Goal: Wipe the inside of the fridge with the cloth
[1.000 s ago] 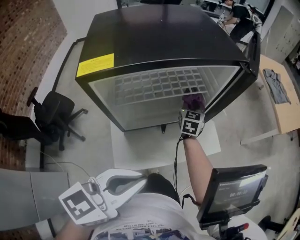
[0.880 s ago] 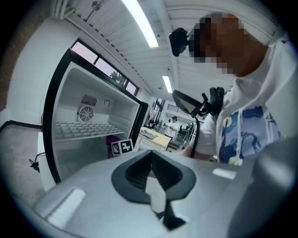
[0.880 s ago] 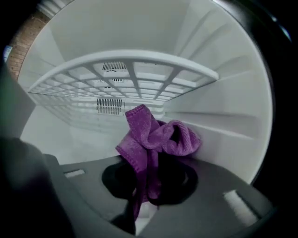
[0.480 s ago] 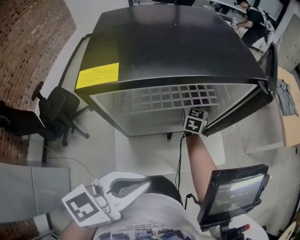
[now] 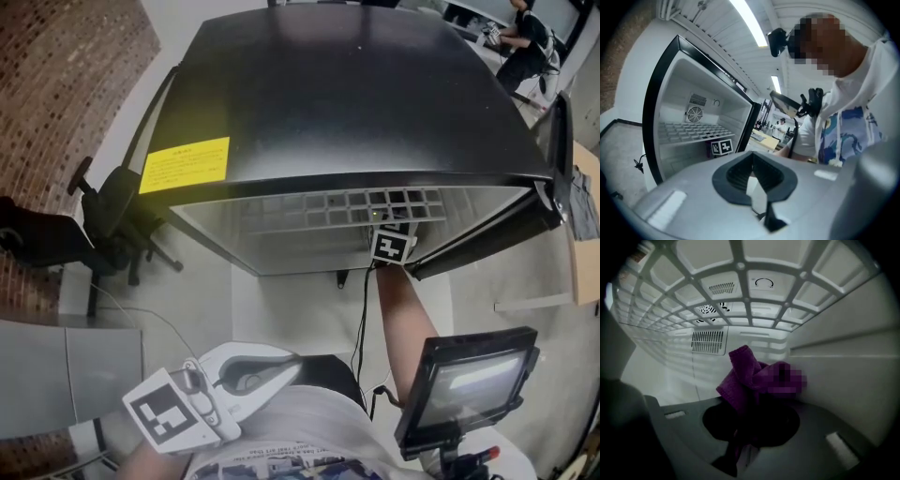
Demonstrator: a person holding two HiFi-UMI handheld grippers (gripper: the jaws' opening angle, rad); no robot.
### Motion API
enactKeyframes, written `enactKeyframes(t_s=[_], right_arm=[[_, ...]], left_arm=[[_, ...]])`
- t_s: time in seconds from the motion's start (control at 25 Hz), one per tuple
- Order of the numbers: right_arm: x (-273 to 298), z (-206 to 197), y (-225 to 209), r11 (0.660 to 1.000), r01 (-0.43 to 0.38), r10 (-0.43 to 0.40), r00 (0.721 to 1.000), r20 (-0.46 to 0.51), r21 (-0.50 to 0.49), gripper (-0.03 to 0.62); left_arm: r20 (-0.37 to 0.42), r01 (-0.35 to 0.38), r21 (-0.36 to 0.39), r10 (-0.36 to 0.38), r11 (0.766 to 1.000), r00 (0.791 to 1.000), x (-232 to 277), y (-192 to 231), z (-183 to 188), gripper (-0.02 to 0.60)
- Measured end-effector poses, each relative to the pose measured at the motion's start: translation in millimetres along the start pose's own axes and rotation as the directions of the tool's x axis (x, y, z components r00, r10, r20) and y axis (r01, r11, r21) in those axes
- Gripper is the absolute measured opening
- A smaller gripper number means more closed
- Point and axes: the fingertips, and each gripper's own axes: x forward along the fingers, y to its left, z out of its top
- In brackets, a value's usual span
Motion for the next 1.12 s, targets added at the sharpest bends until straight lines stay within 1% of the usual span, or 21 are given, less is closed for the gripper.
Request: enactKeyframes(t_s=[0.32, 0.64, 0.84, 1.12], right_arm=[[10.5, 0.6, 5.9, 0.999, -0.039, 0.039, 0.999, 0.001, -0.023, 0.078], [6.2, 6.5, 21.3, 0.998, -0.065, 0.065, 0.998, 0.023, -0.005, 0.078], [2.3, 12.8, 54.2, 0.991, -0.136, 0.137, 0.99, 0.035, -0.012, 0.078], [2.9, 15.4, 95.6, 0.978, -0.204, 0.206, 0.978, 0.033, -0.047, 0.078]], left_arm=[[-0.006, -0.002, -0.004, 0.002, 1.0, 1.0, 0.0, -1.5, 0.2, 0.006], [-0.005, -0.013, -0.006, 0.013, 1.0, 1.0, -8.8, -2.4, -0.5, 0.006], [-0.006, -0.018, -0.006, 0.018, 1.0, 1.0, -17.5, -6.5, -4.5, 0.006], [0.01, -0.047, -0.012, 0.047, 0.999, 0.999, -33.5, -6.2, -4.2, 0.006]])
